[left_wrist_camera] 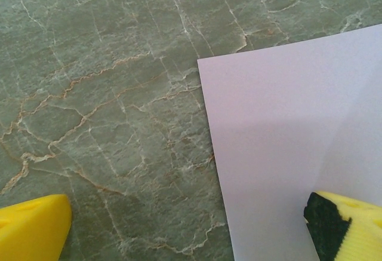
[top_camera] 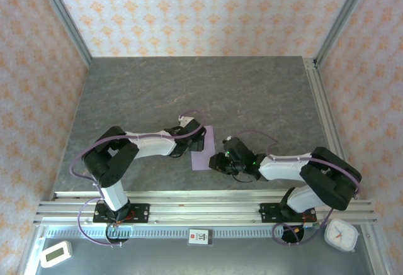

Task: Fold a paper plane with a square sheet of paper (pick it up from the middle)
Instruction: Fold the triangle a second time at the center of the table.

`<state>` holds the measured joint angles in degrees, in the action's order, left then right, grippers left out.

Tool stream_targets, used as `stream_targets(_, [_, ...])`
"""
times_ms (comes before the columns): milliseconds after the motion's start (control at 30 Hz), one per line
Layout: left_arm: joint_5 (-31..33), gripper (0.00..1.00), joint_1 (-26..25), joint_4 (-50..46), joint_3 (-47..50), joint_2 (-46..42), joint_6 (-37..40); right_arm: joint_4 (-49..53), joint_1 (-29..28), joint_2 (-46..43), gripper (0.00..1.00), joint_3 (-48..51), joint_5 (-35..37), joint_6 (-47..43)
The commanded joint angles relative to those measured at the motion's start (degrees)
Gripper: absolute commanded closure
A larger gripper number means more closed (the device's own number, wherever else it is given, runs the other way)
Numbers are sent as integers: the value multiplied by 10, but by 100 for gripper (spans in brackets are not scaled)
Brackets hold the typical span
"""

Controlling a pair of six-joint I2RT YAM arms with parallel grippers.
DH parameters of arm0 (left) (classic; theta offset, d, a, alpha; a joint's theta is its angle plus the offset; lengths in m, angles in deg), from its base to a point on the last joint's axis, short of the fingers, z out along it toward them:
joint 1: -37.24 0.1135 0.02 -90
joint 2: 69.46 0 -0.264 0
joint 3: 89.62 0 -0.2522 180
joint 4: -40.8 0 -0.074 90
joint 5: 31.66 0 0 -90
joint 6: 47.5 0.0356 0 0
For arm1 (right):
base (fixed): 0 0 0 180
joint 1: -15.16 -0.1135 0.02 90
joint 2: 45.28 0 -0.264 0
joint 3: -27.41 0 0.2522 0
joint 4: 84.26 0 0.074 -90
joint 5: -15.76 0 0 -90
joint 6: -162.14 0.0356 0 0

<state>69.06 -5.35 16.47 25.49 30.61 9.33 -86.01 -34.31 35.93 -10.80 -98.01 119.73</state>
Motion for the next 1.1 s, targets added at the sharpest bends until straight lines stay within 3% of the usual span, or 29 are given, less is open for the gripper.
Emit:
stream_targets(0, [-31,0,3,-13,21,4,-1,-9,-4,7,72,-16,9,3])
stream_targets(333, [-35,0,7,-7,27,3,-1,112,-4,-42,67,-34,101,-34])
stream_targets(1067, [-49,0,12,15,42,4,-1,92,-27,39,74,-82,64,-37])
